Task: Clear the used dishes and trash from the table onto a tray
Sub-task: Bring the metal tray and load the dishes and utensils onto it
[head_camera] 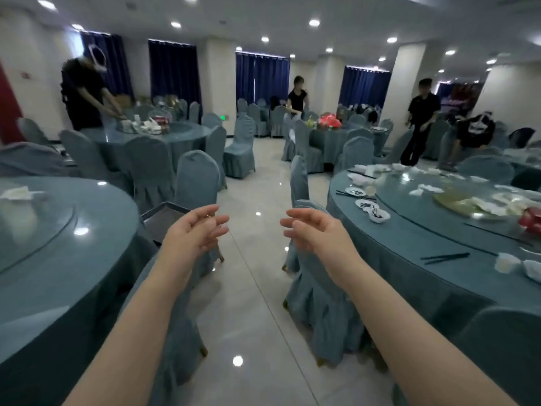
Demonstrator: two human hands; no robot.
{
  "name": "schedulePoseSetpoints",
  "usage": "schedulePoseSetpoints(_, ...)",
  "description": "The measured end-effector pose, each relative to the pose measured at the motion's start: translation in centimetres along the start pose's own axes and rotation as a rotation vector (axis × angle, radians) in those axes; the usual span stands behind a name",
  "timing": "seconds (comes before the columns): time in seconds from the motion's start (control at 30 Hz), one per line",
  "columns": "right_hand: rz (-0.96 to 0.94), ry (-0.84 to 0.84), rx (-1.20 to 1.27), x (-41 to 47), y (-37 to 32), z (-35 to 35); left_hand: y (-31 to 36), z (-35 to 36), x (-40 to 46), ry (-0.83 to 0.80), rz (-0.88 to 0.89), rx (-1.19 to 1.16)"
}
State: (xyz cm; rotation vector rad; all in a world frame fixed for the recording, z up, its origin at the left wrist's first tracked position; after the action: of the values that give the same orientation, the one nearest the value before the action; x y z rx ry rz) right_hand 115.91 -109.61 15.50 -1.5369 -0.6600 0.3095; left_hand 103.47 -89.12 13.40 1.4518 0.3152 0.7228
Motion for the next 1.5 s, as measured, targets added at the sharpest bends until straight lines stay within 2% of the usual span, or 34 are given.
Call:
schedulePoseSetpoints(0.33, 0.049, -0.066, 0.004, 24.1, 6.7, 0.8, -7.3, -1.7, 21.2, 0.14, -0.093, -0.063)
schedulePoseSetpoints(0.6, 0.14, -0.222, -0.051, 46.9, 17.2, 3.6, -17.5, -5.0, 38.8, 0.335, -0.208, 0.045)
schedulePoseSetpoints(0.93, 0.352, -0.539, -0.038, 72.8, 27.9, 17.4, -27.4, -14.2, 57.1, 0.56, -0.457, 0.114)
schedulePoseSetpoints(1.1, 0.44, -0.594, -0.02, 83.4, 34.5, 23.9, -34.3, -20.4, 66.4, 0.597, -0.572, 0.151)
schedulePoseSetpoints(1.37, 0.501, -0.712, -0.329, 95.5, 47.5, 30.7, -44.5, -26.7, 74.7, 0.684, -0.813, 0.133)
schedulePoseSetpoints(1.5, 0.466, -0.859, -0.561, 101.3, 54.7, 34.0, -49.4, -29.7, 77.3, 0.764, -0.934, 0.133)
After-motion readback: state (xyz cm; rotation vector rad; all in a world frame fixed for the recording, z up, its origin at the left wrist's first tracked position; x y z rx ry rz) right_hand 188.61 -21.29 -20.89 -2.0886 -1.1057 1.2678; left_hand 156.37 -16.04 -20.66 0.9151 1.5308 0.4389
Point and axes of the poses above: each hand's wrist, its own x-axis towards the middle knuckle, its own z-axis out of the palm, y = z × x, the point moved 3 cm from there along x, towards the middle knuckle
